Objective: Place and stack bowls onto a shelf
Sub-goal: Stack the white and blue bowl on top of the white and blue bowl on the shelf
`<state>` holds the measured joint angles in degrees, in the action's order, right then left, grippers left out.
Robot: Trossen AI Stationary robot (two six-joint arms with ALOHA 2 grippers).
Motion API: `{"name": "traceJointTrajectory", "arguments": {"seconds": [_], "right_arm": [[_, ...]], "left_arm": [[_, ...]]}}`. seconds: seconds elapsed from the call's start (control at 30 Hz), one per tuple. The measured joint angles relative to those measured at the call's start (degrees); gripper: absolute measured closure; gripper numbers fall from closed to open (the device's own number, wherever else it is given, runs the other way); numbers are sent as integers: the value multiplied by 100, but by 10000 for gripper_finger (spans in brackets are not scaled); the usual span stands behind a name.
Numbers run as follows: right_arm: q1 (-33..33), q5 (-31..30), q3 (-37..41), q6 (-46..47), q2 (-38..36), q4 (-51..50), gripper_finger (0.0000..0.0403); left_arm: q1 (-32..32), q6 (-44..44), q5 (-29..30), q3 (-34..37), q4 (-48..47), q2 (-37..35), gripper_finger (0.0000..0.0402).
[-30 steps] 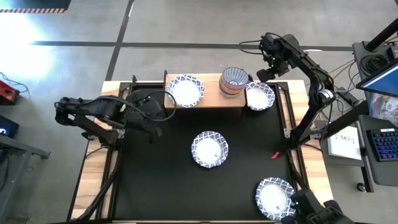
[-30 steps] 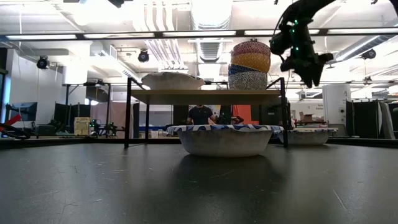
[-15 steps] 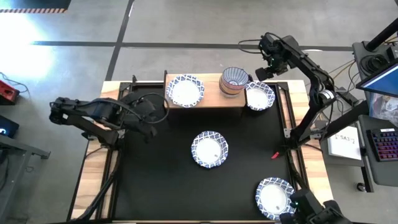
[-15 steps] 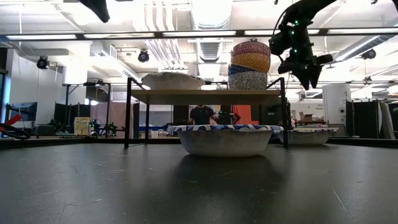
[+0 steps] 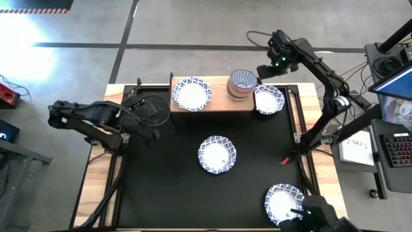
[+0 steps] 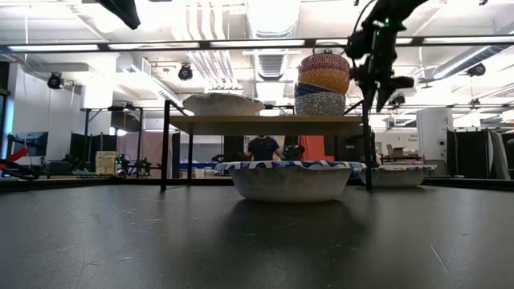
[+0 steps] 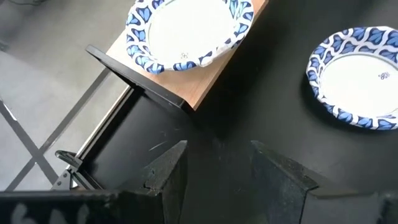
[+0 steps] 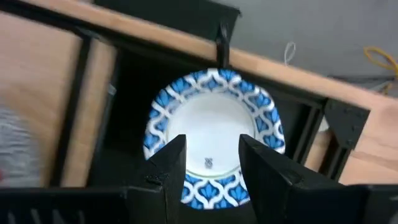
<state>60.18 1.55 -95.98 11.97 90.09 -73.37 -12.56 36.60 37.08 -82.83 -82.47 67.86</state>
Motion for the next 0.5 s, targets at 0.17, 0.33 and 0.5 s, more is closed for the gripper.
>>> {"name": "traceJointTrajectory", "arguments": {"seconds": [0.17, 0.33, 0.5], "right_arm": [[15, -5, 723, -167, 89, 169, 266], [24, -15, 1348, -410, 82, 216, 266], [35, -9, 1890, -397, 65, 555, 266]], "left_arm": [[0, 0, 2, 5, 0, -17, 248], [0, 0, 2, 5, 5, -22, 248], [0, 0, 4, 5, 24, -19, 248]]}}
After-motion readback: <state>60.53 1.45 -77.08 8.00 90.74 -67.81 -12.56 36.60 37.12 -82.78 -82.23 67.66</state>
